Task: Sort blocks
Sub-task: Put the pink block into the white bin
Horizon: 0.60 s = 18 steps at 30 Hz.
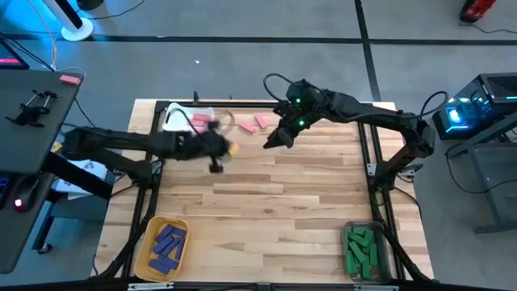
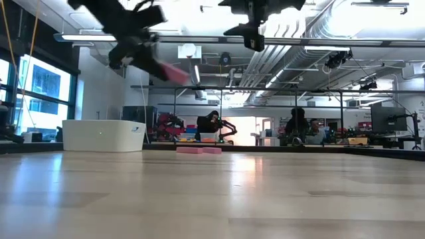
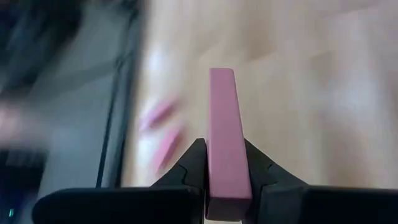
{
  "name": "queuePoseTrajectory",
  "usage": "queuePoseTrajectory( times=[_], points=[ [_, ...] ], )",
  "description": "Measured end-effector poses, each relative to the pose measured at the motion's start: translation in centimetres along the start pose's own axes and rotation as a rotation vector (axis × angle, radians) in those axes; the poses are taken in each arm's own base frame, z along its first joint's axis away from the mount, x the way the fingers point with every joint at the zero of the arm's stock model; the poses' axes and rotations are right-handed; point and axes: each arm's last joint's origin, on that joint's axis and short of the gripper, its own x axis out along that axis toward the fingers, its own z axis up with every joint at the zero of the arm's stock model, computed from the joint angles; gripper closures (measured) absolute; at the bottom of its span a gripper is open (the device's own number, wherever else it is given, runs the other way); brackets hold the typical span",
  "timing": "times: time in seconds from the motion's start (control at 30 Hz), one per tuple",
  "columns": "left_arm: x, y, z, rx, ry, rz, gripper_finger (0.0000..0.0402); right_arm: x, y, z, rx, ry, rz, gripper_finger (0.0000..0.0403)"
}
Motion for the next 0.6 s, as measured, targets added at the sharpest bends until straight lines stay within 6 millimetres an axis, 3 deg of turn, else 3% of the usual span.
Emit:
queuePoseTrajectory(
  times=[0.2,0.33,0.6],
  points=[
    [-3.2,3.1,-7.7,-0.523,0.255,0.347,0.0373,-0.3,-1.2,0.1,-0.046,-0.039,-0.136,0.0199],
    [-4.4,3.1,-11.6,-0.788,0.406,0.38,0.0373,-0.2,-2.7,-0.4,-0.038,-0.034,-0.209,0.0199],
    [-3.6,4.4,-13.3,-0.982,0.483,0.447,0.0372,0.2,-4.5,-1.0,-0.007,-0.039,-0.24,0.0199]
  ],
)
